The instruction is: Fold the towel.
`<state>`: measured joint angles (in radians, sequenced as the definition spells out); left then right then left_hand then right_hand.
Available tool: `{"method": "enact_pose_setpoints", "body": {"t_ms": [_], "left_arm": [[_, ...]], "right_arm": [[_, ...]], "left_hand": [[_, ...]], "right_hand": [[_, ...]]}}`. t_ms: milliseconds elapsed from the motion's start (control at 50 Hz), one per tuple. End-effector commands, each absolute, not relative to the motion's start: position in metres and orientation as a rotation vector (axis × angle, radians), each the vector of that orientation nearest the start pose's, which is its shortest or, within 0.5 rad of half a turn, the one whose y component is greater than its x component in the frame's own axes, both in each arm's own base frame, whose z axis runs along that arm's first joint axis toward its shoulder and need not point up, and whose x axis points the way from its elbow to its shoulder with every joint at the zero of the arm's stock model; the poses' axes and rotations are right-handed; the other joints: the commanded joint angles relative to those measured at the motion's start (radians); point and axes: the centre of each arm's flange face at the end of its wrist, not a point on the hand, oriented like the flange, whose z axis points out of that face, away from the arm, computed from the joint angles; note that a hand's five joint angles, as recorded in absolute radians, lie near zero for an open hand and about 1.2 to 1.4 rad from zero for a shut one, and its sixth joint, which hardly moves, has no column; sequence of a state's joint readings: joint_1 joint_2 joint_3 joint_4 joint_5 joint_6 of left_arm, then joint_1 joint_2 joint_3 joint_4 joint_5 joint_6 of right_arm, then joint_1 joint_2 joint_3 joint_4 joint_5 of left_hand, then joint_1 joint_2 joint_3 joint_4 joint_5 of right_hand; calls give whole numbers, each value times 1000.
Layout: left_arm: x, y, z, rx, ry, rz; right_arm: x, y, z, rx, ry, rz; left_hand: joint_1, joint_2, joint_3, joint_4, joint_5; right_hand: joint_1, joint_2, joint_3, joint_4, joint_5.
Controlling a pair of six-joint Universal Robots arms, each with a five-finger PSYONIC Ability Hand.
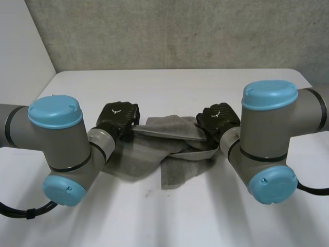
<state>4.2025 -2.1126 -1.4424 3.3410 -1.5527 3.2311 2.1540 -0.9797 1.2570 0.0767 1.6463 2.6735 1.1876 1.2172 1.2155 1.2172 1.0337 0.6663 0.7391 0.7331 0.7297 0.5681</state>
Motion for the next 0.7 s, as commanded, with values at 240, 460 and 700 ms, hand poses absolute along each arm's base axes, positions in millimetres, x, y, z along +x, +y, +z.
{"method": "enact_pose_setpoints", "body": {"t_ms": [240, 460, 700], "left_arm": [[-315, -293, 169, 830, 2511, -2141], [-322, -327, 348, 547, 1574, -2895], [-291, -311, 297, 587, 1750, -2717]], "right_arm": [[325, -300, 220, -1286, 2068, -2164], [344, -304, 396, -951, 885, -3135], [340, -290, 313, -1439, 1364, -2615]], "left_hand": [[209, 179, 181, 179, 188], [209, 179, 181, 179, 188], [209, 179, 181, 179, 188]], "right_hand": [[730, 657, 663, 667, 654], [730, 657, 663, 667, 654], [730, 657, 663, 667, 654]]}}
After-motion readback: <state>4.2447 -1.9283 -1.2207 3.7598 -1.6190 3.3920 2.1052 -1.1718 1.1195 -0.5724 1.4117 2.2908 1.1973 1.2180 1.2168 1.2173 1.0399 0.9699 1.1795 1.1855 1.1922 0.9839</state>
